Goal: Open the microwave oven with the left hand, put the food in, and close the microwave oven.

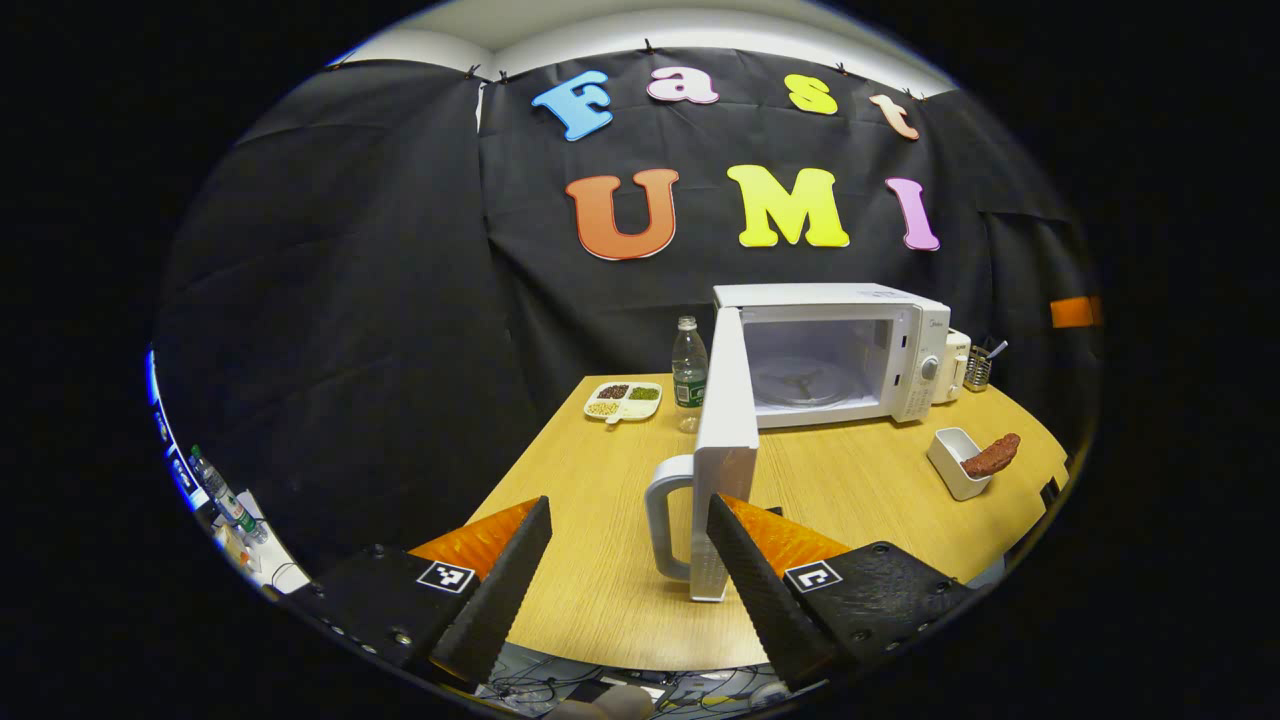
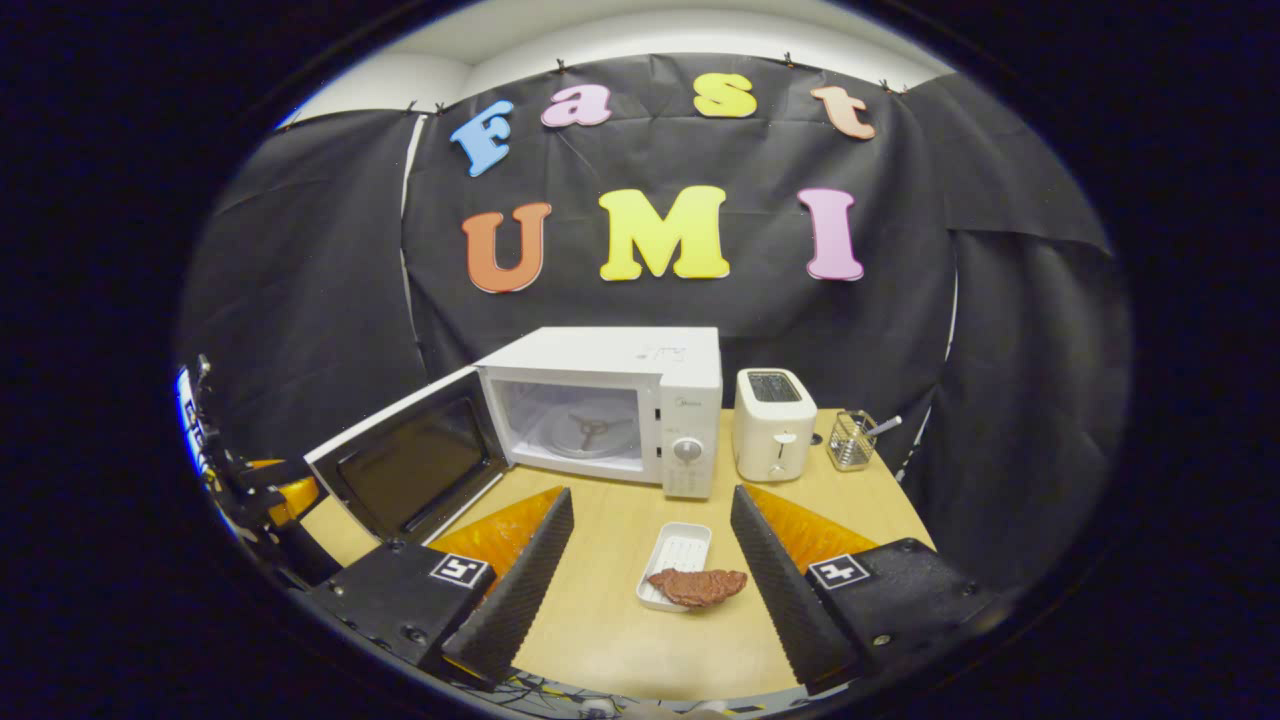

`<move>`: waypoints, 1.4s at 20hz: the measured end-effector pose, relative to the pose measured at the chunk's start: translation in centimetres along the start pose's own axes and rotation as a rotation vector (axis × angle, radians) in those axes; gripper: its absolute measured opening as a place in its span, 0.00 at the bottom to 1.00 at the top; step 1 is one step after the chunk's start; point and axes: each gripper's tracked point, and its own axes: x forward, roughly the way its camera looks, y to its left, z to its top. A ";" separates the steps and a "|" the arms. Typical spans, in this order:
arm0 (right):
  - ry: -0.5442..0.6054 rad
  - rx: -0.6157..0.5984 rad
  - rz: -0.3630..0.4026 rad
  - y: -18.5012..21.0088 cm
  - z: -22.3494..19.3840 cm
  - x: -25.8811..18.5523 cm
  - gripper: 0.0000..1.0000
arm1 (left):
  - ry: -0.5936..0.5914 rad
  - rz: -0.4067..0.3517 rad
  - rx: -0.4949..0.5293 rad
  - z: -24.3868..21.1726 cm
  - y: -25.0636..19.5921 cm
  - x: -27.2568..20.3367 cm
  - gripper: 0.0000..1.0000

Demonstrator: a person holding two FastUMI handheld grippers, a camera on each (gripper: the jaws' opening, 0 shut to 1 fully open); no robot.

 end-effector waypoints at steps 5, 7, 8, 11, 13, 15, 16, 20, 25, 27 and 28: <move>0.136 0.103 -0.022 -3.4 -8.7 2.6 1.00 | -0.077 -0.078 0.013 6.0 -4.3 -2.7 0.96; 0.176 0.148 -0.033 -4.4 -11.3 3.7 1.00 | -0.118 -0.111 -0.001 8.9 -6.5 -3.3 0.96; 0.187 0.164 -0.032 -4.9 -12.3 4.4 1.00 | -0.136 -0.131 -0.012 10.4 -8.0 -3.4 0.96; 0.240 0.261 0.012 -5.7 -15.4 7.1 0.98 | -0.156 -0.159 -0.036 13.4 -11.5 -3.0 0.96; 0.271 0.338 0.041 -6.0 -16.7 8.9 0.98 | -0.171 -0.175 -0.063 15.1 -13.5 -2.8 0.96; 0.277 0.410 0.091 -6.1 -16.7 10.4 0.96 | -0.177 -0.161 -0.069 16.4 -14.6 -2.3 0.96; 0.280 0.443 0.122 -6.0 -16.7 11.4 0.95 | -0.173 -0.148 -0.068 16.7 -15.2 -2.1 0.96; 0.371 0.566 0.230 -5.9 -17.2 13.7 0.65 | -0.155 -0.092 -0.058 17.7 -16.8 -1.8 0.96; 0.446 0.648 0.381 -4.7 -16.0 13.8 0.34 | -0.134 0.008 -0.074 18.1 -18.0 -1.9 0.96; 0.480 0.636 0.423 -4.5 -15.6 13.5 0.19 | -0.129 0.050 -0.071 18.0 -18.3 -2.2 0.96; 0.495 0.619 0.446 -4.4 -15.4 13.1 0.16 | -0.126 0.068 -0.068 17.9 -18.5 -2.3 0.96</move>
